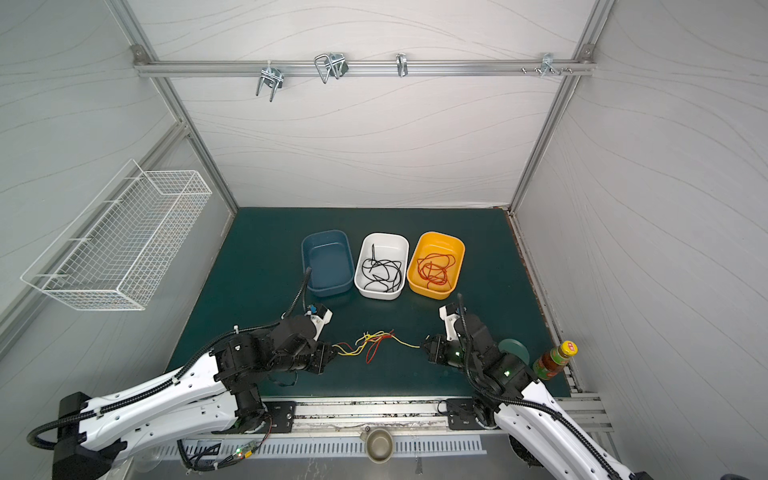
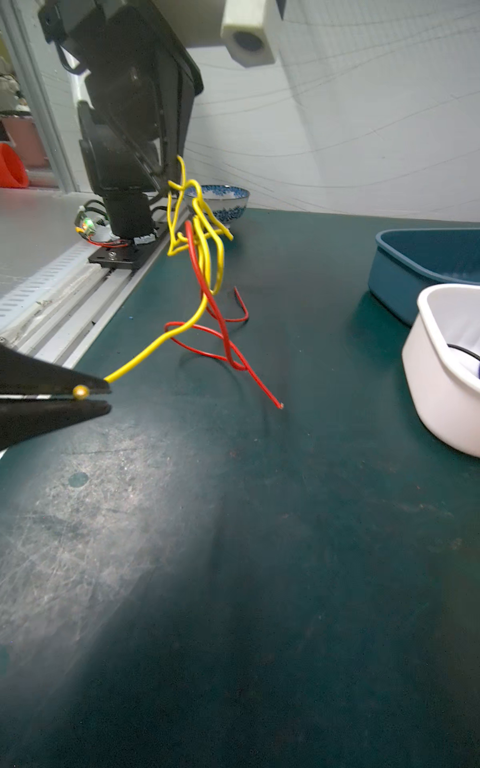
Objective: Untangle the cables
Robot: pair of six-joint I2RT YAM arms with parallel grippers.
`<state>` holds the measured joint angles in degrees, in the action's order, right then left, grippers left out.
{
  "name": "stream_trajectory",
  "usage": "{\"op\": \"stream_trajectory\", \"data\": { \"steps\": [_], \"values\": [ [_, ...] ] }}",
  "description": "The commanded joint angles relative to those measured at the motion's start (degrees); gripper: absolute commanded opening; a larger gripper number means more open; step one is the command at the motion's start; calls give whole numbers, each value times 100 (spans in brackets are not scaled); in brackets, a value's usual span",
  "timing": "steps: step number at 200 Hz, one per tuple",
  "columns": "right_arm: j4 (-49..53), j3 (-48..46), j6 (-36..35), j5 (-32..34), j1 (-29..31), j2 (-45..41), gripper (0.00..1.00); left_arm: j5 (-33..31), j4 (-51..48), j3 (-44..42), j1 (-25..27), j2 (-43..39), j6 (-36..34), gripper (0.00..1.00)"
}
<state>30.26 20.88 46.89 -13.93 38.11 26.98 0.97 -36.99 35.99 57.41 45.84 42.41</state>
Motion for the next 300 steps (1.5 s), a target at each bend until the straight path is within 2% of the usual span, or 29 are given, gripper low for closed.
{"op": "stream_trajectory", "data": {
  "steps": [1,34,73,109,129,154,196,226,262,300],
  "values": [
    [-283,131,-67,-456,-23,333,0,19,250,223,-53,-64,60,0],
    [-704,87,-63,-400,363,900,0,503,890,158,-52,-242,196,0],
    [-873,372,-284,96,911,1121,25,780,712,341,-54,36,134,0],
    [-952,638,-655,203,1042,1125,43,828,481,615,-52,99,79,0],
    [-1162,699,-796,228,1134,1092,49,882,292,829,-46,206,22,0],
    [-1461,804,-964,290,1406,1209,52,1061,218,980,-52,419,-15,0],
    [-1665,1038,-1304,857,2016,1393,53,1116,178,1053,-48,618,-48,0],
    [-1821,1057,-1440,997,2060,1409,53,1005,92,1076,-50,627,-50,0],
    [-2117,1071,-1558,844,2099,1716,53,1116,176,1103,-54,689,-81,0],
    [-2304,783,-1657,885,2201,1687,48,1058,135,1100,-46,489,-17,0]
  ]
}}
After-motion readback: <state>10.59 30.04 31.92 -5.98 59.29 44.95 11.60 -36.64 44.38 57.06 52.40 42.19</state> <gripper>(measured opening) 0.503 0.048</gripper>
